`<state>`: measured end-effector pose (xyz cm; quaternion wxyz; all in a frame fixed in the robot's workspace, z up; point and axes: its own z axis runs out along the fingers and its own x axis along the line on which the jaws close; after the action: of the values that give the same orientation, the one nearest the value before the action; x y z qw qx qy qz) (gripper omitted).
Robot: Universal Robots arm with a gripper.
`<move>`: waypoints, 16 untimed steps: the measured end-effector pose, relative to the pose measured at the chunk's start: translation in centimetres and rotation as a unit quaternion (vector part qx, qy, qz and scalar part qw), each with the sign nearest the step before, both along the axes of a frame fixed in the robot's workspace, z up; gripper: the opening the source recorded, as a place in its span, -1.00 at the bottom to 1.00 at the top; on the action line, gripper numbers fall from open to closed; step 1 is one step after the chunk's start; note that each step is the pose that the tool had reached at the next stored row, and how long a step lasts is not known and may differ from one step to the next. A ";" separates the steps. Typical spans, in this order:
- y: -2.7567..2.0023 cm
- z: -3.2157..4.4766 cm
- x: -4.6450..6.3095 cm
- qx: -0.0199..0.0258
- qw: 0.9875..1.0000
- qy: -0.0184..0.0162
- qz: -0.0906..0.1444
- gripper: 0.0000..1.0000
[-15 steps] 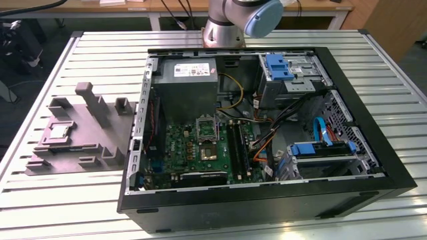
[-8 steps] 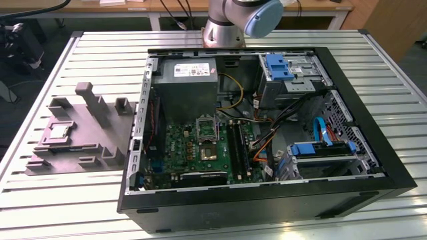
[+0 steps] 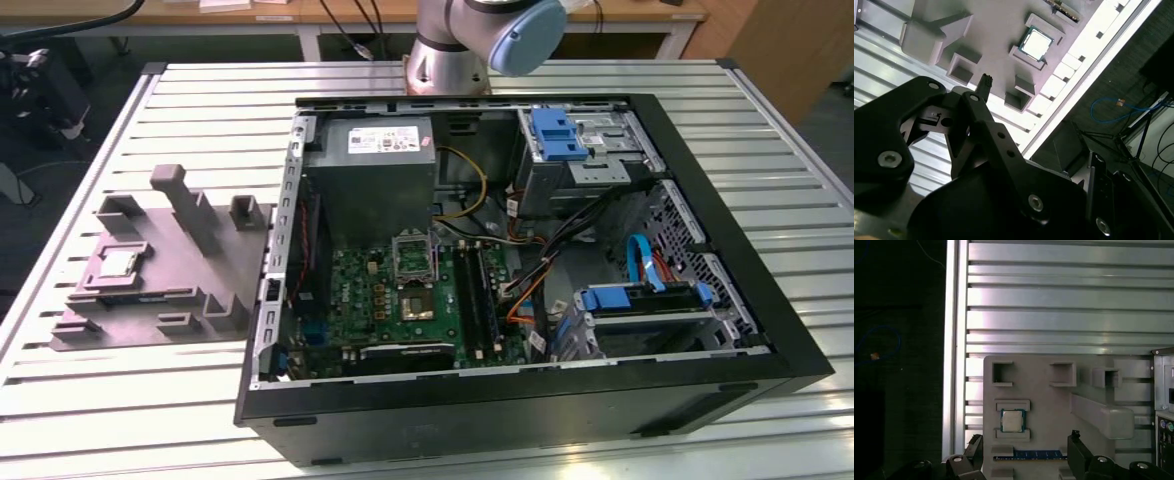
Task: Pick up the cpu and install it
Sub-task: 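Pick up the cpu and move it towards the insertion slot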
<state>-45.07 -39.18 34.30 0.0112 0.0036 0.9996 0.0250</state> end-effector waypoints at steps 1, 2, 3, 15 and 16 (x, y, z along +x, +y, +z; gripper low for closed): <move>0.00 -0.01 0.0 0.000 1.000 0.000 0.000 0.53; 0.00 -0.03 0.0 0.000 1.000 0.000 0.000 0.53; 0.00 -0.05 0.0 0.000 1.000 0.000 0.000 0.53; 0.00 -0.58 0.0 0.000 1.000 0.000 0.000 0.53; 0.00 -0.58 0.0 0.000 1.000 0.000 0.000 0.53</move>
<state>-45.07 -39.18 33.72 0.0112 0.0036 0.9996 0.0250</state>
